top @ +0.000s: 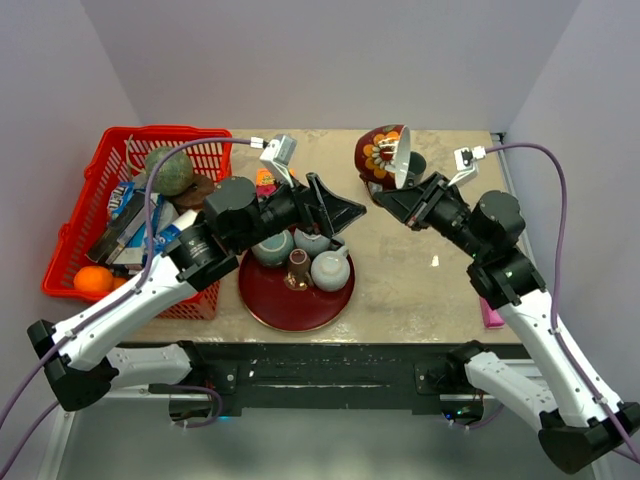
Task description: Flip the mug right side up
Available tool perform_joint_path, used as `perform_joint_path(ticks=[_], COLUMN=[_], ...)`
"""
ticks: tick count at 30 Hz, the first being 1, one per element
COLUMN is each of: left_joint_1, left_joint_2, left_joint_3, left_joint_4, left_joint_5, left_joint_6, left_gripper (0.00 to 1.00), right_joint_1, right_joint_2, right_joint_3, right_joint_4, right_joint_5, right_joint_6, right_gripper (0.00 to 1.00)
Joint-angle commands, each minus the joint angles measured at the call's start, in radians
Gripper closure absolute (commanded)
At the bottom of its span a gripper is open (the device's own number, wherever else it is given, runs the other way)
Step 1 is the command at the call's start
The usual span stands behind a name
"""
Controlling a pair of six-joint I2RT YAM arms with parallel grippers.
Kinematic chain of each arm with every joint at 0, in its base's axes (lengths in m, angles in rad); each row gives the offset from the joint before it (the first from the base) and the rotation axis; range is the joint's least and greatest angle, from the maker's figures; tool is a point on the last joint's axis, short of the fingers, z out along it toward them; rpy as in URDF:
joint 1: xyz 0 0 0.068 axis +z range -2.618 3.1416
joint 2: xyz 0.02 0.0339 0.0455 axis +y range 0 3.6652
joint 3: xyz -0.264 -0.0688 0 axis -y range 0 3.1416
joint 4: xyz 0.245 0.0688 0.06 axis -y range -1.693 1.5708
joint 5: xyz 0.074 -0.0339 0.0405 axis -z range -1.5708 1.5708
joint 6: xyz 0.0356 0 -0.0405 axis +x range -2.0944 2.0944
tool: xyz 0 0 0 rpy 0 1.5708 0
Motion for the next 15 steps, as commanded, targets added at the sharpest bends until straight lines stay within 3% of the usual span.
perform_joint_path(ticks=[1, 11, 15], left_joint_1=[-0.002, -0.002, 0.000], left_joint_2=[-0.042, -0.061, -0.050], left_joint_3=[0.046, 0.042, 0.046], left_joint_4=[-0.154, -0.312, -0.349], left_joint_5=[-0.137, -0.241, -0.253], left_joint_6=[0.103, 0.157, 0.175], left_gripper=[0.01, 0.01, 0.01], right_joint_1=[-0.006, -0.009, -0.096], right_joint_2=[0.005, 0.168, 0.258], right_joint_3=[0.179, 0.403, 0.444], right_joint_4=[-0.142, -0.471, -0.515], right_joint_5=[0.253, 0.793, 0.832], right_joint_6=[-0.174, -0.453, -0.515], right_gripper=[1.00, 1.00, 1.00])
